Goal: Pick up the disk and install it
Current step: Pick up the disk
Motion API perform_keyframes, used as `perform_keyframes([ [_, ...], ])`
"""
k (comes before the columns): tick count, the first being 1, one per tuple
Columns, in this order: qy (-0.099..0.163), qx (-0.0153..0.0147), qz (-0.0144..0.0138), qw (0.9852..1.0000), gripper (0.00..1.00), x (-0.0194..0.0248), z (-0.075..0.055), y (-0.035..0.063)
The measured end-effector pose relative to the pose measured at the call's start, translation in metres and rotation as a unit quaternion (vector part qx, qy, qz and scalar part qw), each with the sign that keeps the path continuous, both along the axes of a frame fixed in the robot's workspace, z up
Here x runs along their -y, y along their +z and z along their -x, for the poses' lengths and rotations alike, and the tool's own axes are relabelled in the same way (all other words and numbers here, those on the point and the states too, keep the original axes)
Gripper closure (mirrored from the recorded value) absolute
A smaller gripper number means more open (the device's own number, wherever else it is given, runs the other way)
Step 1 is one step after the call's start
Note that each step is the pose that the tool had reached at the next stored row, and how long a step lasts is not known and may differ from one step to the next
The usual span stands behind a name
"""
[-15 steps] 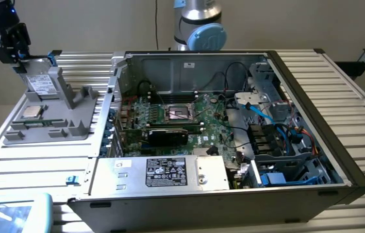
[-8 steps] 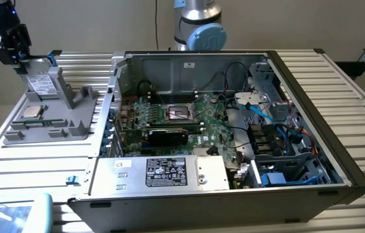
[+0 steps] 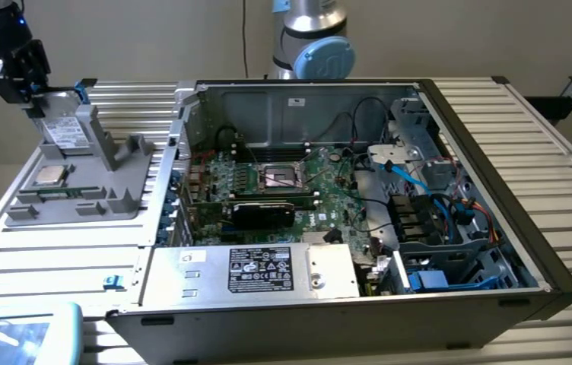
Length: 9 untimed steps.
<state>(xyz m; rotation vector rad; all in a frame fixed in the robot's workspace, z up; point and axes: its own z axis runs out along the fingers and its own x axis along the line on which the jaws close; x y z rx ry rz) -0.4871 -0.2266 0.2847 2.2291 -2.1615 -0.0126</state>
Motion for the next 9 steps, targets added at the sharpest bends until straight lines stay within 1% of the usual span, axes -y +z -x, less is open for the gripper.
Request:
perform_keyframes([
  [5,-0.007,0.0002,-0.0010,1.0000,0.43,0.0000,0.0003,-0.0021],
  [8,-0.010,0.0002,-0.0019,0.9999,0.43,0.0000,0.0003,-0.0040],
  [9,-0.010,0.0002,-0.0026,0.9999,0.43,0.0000,0.0003,-0.0048],
])
